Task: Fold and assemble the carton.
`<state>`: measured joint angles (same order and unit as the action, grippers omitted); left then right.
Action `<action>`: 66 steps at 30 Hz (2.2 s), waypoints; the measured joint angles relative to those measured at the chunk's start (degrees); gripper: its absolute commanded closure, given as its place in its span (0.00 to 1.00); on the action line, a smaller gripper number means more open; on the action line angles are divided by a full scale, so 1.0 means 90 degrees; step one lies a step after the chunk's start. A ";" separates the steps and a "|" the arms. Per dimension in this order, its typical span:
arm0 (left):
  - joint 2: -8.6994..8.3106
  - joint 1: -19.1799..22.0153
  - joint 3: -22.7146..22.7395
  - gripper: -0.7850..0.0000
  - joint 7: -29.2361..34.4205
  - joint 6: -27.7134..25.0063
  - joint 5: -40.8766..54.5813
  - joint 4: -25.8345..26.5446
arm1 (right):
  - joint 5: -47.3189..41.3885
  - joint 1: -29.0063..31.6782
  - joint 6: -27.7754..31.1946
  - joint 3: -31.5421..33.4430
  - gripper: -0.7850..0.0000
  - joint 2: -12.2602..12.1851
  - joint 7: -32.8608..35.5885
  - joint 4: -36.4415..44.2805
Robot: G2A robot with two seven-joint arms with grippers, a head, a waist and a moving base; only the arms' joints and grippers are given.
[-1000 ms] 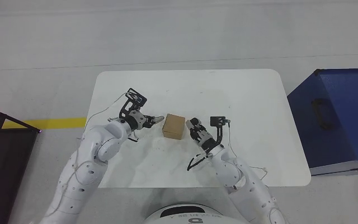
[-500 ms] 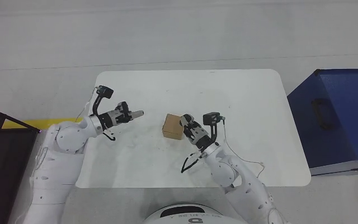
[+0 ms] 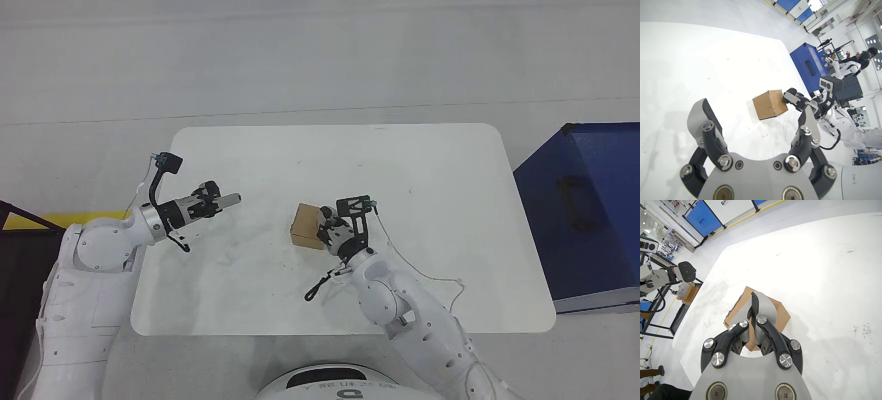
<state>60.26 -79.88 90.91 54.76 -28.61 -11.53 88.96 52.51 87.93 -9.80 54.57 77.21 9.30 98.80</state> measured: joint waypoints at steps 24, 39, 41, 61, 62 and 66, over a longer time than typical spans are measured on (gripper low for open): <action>0.0000 0.0000 0.0000 0.00 0.0000 0.0000 0.0000 0.0000 | 0.0166 0.0573 0.1544 0.0401 1.00 -0.0233 0.1035 0.0754; 0.0000 0.0000 0.0000 0.00 0.0000 0.0000 0.0000 0.0000 | -0.0439 -0.0094 0.2195 0.0437 1.00 -0.0307 0.2379 -0.0045; 0.0000 0.0000 0.0000 0.00 0.0000 0.0000 0.0000 0.0000 | -0.0488 -0.0201 0.1714 0.0416 1.00 -0.0260 0.2028 -0.0159; 0.0000 0.0000 0.0000 0.00 0.0000 0.0000 0.0000 0.0000 | -0.1232 -0.0888 0.0933 0.0371 1.00 -0.0129 0.2055 -0.0797; 0.0000 0.0000 0.0000 0.00 0.0000 0.0000 0.0000 0.0000 | -0.1301 -0.0806 0.1114 0.0434 1.00 -0.0154 0.2087 -0.0758; 0.0007 0.0132 -0.0205 0.00 -0.0354 0.0232 -0.0688 0.0232 | -0.1991 -0.0241 0.2248 0.1108 1.00 -0.0322 0.2023 -0.0597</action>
<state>60.32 -78.69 89.07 51.58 -26.53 -17.73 91.05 34.59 85.76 10.44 64.54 74.31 27.51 93.43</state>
